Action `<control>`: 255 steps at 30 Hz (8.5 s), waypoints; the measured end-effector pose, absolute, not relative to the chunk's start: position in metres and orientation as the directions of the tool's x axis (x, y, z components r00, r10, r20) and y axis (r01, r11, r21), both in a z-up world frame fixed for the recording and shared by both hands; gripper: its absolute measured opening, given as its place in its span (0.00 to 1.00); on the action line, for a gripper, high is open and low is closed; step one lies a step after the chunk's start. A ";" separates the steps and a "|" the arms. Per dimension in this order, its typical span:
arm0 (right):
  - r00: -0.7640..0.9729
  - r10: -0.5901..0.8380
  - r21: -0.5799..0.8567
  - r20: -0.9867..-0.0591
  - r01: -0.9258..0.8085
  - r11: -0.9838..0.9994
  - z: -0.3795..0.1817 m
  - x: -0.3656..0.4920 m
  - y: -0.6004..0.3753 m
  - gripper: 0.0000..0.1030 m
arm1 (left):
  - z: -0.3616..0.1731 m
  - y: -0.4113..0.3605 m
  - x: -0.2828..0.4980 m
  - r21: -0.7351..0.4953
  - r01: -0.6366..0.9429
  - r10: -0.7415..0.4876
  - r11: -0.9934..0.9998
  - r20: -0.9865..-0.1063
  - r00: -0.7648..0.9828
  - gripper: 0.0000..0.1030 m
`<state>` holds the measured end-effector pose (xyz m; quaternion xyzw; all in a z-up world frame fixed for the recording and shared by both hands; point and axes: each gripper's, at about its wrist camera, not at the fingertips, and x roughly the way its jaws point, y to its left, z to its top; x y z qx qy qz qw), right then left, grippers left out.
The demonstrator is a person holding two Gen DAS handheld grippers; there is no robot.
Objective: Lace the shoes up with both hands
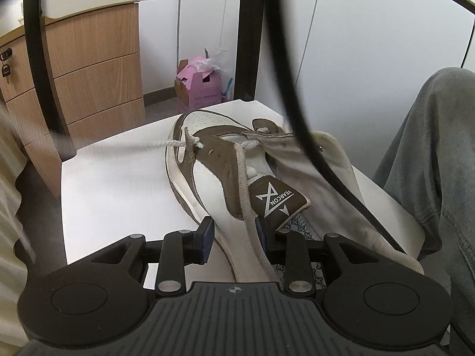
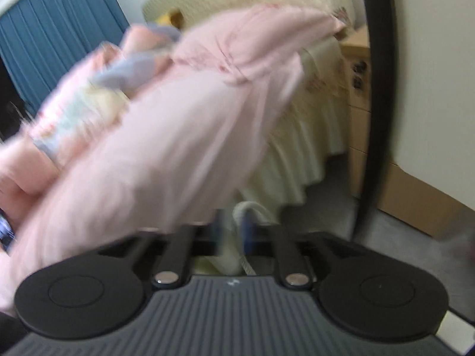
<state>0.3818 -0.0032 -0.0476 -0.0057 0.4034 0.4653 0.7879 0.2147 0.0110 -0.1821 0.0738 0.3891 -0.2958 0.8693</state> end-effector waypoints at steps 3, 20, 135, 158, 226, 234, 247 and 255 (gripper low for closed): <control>0.247 0.656 0.264 -0.713 -0.772 0.578 -0.059 0.373 -0.001 0.89 | -0.183 0.012 0.215 -0.111 0.566 -0.459 0.817 -0.719 0.522 0.32; 0.548 0.515 0.234 -0.659 -0.501 0.833 -0.067 0.295 -0.140 1.00 | -0.173 0.014 0.206 -0.105 0.516 -0.437 0.850 -0.688 0.580 0.34; 0.754 0.406 0.587 -0.516 -0.034 0.809 -0.176 0.322 -0.246 0.03 | -0.129 0.028 0.179 -0.177 0.347 -0.385 0.921 -0.548 0.743 0.47; 0.703 0.668 0.864 -0.244 -0.155 0.479 -0.137 0.269 -0.245 0.04 | -0.130 0.008 0.170 -0.194 0.455 -0.490 0.869 -0.461 0.740 0.08; 0.410 0.288 -0.368 -0.865 -0.910 0.191 -0.098 0.260 -0.063 0.03 | -0.146 0.034 0.177 0.047 0.499 -0.406 0.865 -0.517 0.754 0.42; 0.230 0.291 -0.094 -0.928 -0.905 0.416 -0.121 0.299 -0.070 0.03 | -0.154 0.033 0.183 0.029 0.493 -0.398 0.870 -0.549 0.735 0.31; 0.028 0.351 0.161 -0.936 -0.853 0.497 -0.140 0.338 -0.078 0.04 | -0.162 0.037 0.196 -0.096 0.443 -0.417 0.891 -0.557 0.718 0.09; -0.038 0.381 0.234 -0.924 -0.843 0.485 -0.142 0.346 -0.086 0.04 | -0.184 0.092 0.228 -0.615 0.217 -0.595 0.758 -0.517 0.615 0.09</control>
